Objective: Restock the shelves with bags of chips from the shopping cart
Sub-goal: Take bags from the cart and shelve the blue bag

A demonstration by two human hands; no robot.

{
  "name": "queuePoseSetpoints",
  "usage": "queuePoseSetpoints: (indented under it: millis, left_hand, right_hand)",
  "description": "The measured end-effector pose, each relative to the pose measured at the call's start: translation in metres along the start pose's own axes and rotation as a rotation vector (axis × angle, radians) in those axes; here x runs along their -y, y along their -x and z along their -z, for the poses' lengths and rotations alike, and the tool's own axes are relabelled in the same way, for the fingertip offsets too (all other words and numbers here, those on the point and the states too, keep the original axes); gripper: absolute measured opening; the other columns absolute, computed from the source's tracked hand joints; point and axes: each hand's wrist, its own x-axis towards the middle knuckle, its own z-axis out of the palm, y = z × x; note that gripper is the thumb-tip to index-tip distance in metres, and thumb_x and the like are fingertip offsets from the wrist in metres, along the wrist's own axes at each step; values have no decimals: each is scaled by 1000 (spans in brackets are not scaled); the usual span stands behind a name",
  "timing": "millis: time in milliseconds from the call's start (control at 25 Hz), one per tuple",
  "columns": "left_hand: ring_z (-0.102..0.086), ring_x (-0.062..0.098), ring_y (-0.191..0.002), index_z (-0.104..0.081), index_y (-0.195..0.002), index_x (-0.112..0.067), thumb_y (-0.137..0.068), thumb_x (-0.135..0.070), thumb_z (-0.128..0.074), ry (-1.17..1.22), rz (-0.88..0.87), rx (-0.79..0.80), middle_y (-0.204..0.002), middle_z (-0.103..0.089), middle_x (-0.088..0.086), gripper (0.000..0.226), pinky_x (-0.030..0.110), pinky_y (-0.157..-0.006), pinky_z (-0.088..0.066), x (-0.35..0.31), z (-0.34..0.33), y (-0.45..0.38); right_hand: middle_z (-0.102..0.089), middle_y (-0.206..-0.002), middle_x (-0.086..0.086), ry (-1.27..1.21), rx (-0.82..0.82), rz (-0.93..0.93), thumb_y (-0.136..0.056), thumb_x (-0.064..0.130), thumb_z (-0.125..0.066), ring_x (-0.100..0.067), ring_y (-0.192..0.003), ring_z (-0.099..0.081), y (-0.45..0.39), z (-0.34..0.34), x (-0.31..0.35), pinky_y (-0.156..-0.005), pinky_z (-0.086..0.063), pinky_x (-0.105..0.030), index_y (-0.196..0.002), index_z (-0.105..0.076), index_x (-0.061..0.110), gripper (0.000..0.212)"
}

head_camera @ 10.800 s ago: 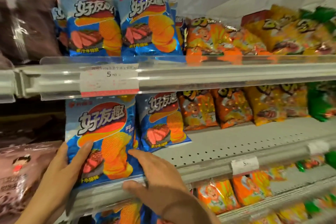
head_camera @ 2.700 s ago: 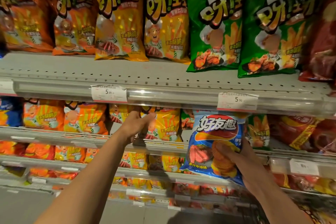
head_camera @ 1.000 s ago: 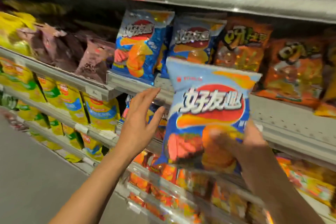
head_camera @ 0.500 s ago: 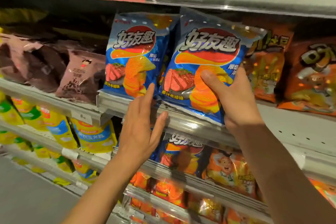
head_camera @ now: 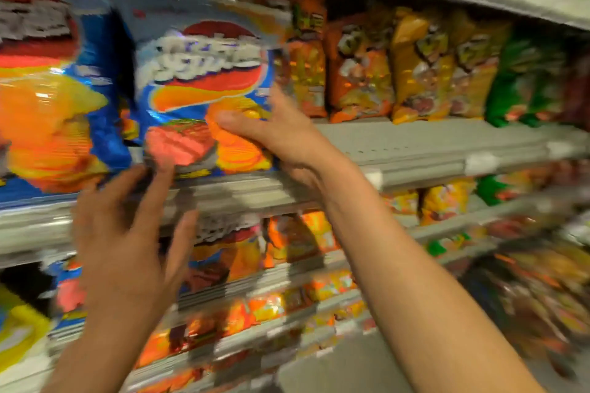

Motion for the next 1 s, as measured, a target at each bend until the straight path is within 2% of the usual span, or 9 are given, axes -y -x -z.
queuePoseSetpoints:
  millis: [40, 120, 240, 320, 400, 520, 640, 800, 1000]
  left_hand:
    - [-43, 45, -131, -25, -158, -35, -100, -51, -42, 8, 27, 48, -147, -43, 14, 62, 63, -109, -36, 8, -4, 2]
    - [-37, 40, -141, -20, -157, -40, -100, -58, -34, 57, 86, 138, -156, -36, 2, 62, 62, -113, -32, 20, -10, 3]
    - [-36, 41, -141, -30, -156, -28, -101, -54, -33, 20, 94, 158, -154, -37, 16, 61, 62, -112, -31, 19, -8, 0]
    - [-41, 44, -135, -36, -152, -22, -101, -50, -38, -30, 66, 99, -147, -41, 23, 58, 64, -109, -34, 5, 3, -6]
    - [-43, 49, -131, -37, -150, -16, -101, -45, -45, -34, 30, 36, -144, -43, 29, 58, 65, -105, -36, -16, 11, -9]
    - [-32, 51, -141, -40, -150, -8, -96, -34, -56, -21, 32, 22, -148, -39, 30, 62, 64, -113, -27, -59, 11, -2]
    - [-25, 45, -147, -48, -146, -7, -94, -31, -58, 12, 26, 69, -151, -38, 25, 58, 59, -118, -24, -116, -6, 6]
    - [-36, 46, -141, -60, -130, -3, -87, -27, -56, 96, 41, 159, -144, -48, 24, 50, 59, -114, -33, -217, -53, 21]
    - [-44, 48, -135, -64, -127, 1, -83, -18, -78, 264, -82, 350, -138, -54, 27, 50, 60, -112, -34, -358, -135, 51]
  right_hand:
    - [-70, -120, -14, 34, -46, 5, -86, -6, -72, -13, -98, -69, 2, -6, 2, -92, -58, -33, -127, -54, 8, 47]
    - [-62, -132, -18, 164, -221, 50, -81, 3, -82, -23, -118, -62, 7, -19, 3, -105, -50, -43, -134, -48, 5, 63]
    - [-44, -150, -14, 427, -404, 141, -81, 30, -83, -28, -139, -38, 22, -35, -1, -113, -38, -45, -155, -25, 11, 96]
    - [-38, -154, -12, 510, -398, 160, -87, 37, -77, -27, -142, -33, 29, -41, 1, -113, -36, -47, -160, -13, 16, 99]
    - [-36, -155, -12, 552, -377, 164, -88, 40, -74, -28, -143, -32, 35, -38, 6, -113, -36, -48, -160, -10, 16, 99]
    - [-34, -156, -10, 527, -373, 237, -90, 41, -71, -26, -144, -28, 59, -17, 8, -116, -33, -47, -160, -13, 17, 94]
    - [-35, -152, -4, 510, -293, 276, -93, 41, -67, -20, -144, -30, 103, 29, 0, -114, -37, -48, -159, -19, 24, 84]
    - [-44, -141, 5, 523, -242, 236, -91, 42, -63, -13, -137, -39, 174, 116, -22, -110, -41, -45, -155, -27, 33, 74]
    - [-44, -146, 15, 538, -391, 96, -90, 41, -66, 1, -136, -41, 274, 267, -47, -112, -40, -40, -149, -31, 46, 69]
